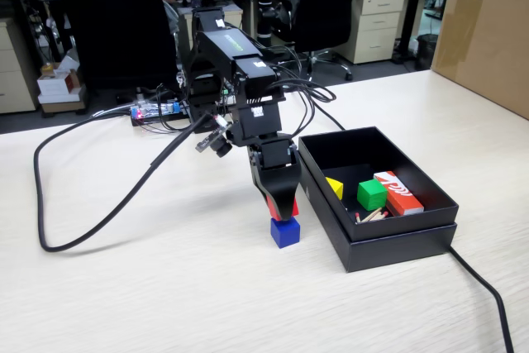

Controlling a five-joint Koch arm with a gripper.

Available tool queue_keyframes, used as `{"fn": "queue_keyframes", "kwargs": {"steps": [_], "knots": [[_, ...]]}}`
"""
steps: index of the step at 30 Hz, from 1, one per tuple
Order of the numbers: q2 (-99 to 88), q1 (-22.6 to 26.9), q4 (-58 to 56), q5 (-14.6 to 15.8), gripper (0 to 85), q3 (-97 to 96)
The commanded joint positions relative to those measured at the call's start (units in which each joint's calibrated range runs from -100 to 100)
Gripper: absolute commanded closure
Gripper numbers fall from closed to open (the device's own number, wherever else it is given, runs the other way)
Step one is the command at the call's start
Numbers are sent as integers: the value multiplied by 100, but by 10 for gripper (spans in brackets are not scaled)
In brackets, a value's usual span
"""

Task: Put the red cube on top of the blue cube

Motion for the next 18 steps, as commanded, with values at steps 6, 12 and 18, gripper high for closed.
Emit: {"fn": "queue_keyframes", "kwargs": {"steps": [6,12,18], "knots": [[-108,10,310,-44,672,359],[-108,29,310,-54,600,378],[-108,29,301,-54,575,396]]}}
